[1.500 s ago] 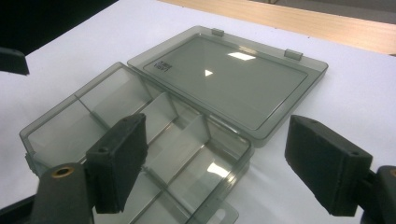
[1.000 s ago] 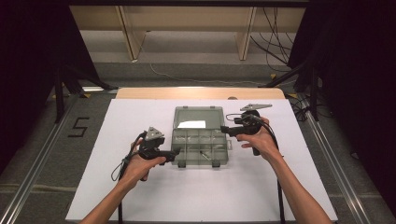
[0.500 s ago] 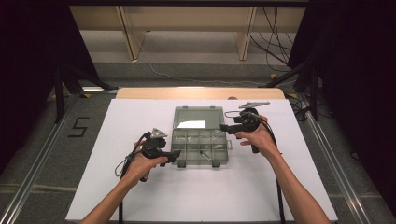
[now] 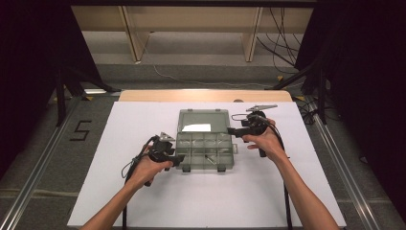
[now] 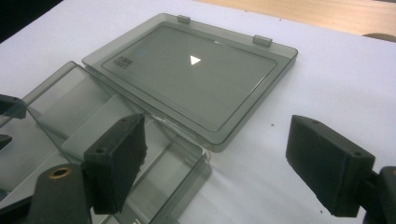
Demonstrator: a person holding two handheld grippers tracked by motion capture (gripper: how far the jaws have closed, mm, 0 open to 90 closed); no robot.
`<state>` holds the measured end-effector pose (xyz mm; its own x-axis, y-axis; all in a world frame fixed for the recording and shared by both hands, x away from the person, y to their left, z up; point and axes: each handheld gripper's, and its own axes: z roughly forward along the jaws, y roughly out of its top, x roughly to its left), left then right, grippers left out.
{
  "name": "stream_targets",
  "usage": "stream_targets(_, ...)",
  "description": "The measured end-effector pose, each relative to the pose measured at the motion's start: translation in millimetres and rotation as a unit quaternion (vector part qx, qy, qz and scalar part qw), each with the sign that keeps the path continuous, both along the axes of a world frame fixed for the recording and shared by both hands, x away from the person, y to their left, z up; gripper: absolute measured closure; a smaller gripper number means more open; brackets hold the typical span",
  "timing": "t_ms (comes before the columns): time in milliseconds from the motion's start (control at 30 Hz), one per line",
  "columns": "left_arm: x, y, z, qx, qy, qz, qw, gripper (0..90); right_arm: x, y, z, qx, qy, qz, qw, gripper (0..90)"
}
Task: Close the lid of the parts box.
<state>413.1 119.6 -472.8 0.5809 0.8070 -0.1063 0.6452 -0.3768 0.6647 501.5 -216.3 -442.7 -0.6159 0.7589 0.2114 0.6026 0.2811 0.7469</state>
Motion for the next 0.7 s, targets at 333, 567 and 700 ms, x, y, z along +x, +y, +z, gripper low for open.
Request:
stream_targets(333,-1.2,2.2,1.2,-0.002,0.011,-0.003,0.9999,61.0,0.8,0.8,-1.3,0.001,0.012,-0.001,0.9999,21.2)
stream_targets(567,-1.2,1.7,1.7,-0.004,0.014,0.001,0.9999,61.9,13.6,5.1,-3.9,-0.001,0.037,-0.010,0.9993,20.9)
stream_targets(700,-0.3,3.1,1.4,-0.007,0.022,0.000,0.9997,62.0,20.2,11.4,-1.6,-0.006,0.053,-0.015,0.9985,22.0)
